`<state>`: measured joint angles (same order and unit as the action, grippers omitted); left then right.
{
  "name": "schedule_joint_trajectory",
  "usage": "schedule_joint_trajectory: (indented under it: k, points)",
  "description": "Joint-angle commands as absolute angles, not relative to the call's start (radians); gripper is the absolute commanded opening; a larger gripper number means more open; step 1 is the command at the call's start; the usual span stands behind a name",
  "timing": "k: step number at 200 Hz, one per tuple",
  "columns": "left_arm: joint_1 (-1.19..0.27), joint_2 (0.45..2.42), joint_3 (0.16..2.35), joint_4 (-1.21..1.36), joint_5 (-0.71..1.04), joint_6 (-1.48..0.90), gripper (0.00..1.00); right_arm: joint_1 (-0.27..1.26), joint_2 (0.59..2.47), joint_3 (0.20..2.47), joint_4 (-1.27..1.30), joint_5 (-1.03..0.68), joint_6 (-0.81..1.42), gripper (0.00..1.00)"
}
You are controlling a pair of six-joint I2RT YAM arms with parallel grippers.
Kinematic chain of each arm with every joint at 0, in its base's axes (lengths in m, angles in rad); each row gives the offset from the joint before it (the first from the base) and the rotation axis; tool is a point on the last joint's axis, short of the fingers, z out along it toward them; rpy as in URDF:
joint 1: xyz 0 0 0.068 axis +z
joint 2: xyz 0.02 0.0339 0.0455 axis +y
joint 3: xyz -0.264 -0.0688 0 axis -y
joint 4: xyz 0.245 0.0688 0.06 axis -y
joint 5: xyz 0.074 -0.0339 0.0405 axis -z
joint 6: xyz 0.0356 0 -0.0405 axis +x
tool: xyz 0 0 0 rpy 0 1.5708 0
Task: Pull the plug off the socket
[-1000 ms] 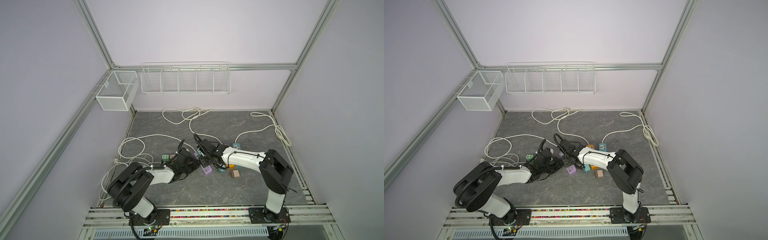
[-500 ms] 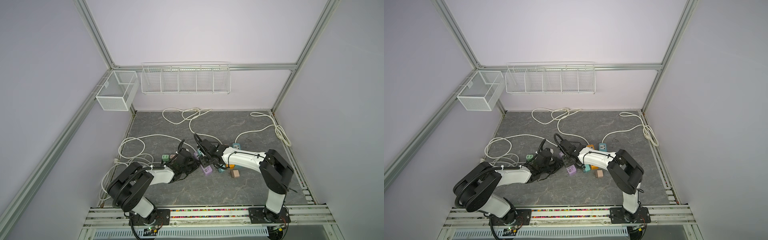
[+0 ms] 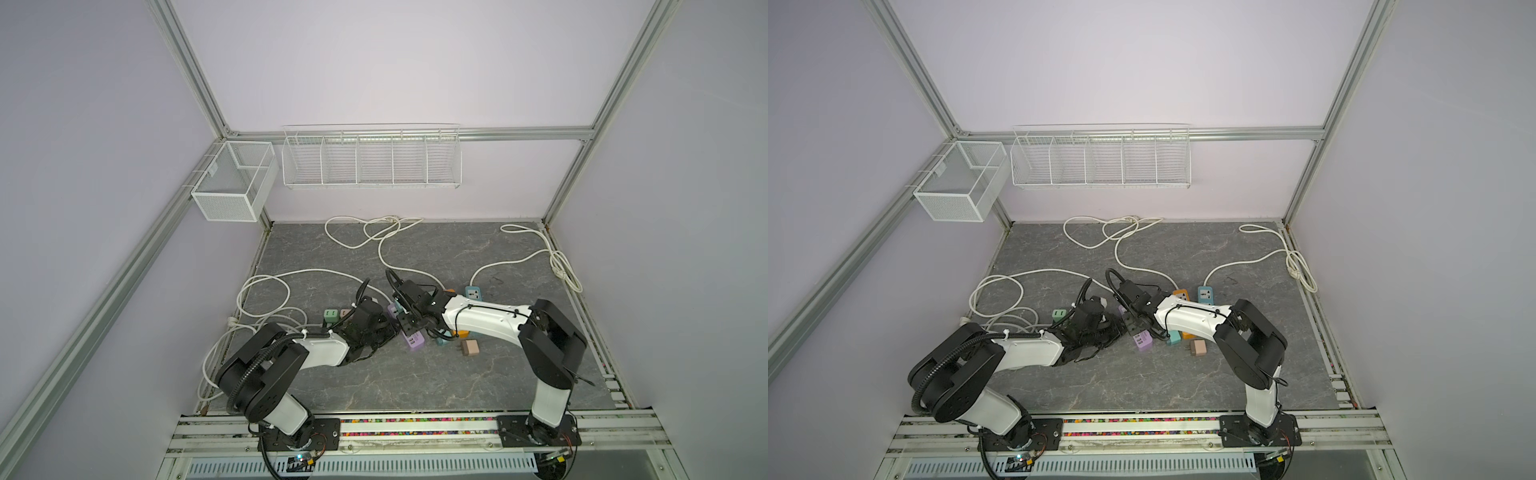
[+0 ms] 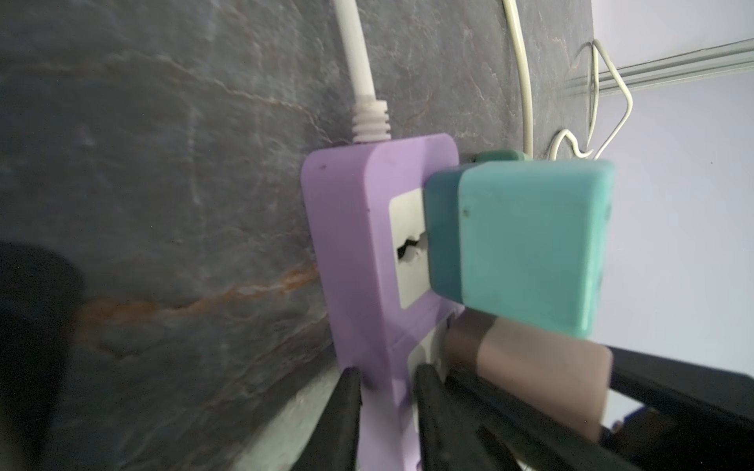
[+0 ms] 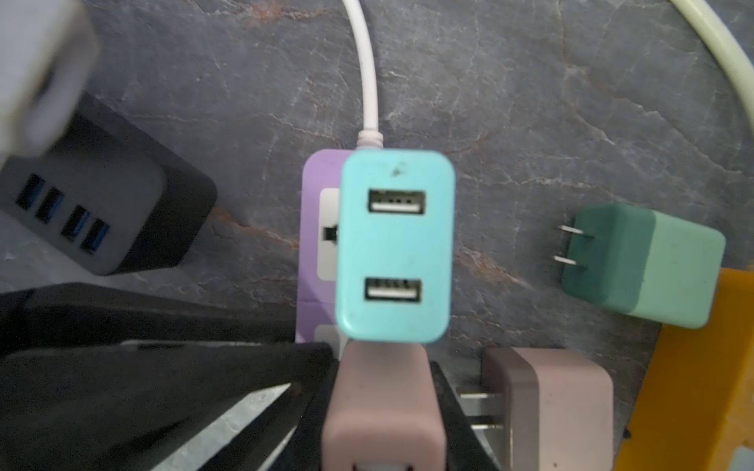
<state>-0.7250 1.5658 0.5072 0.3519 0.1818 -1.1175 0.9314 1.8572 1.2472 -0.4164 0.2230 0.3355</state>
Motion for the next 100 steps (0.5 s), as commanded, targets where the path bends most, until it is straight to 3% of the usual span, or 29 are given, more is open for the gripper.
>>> schedule_joint_trajectory:
  k: [1,57,100]
  points:
    - [-0.729,1.646,0.461,0.151,0.156,-1.130,0.25,0.942,1.838,1.258,-0.395,0.228,0.318,0.30]
    - [-0.729,1.649,0.452,0.137,0.141,-1.136,0.25,0.890,1.810,1.219,-0.350,0.116,0.356,0.31]
    - [-0.729,1.656,0.447,0.135,0.128,-1.141,0.25,0.928,1.819,1.235,-0.355,0.168,0.355,0.31]
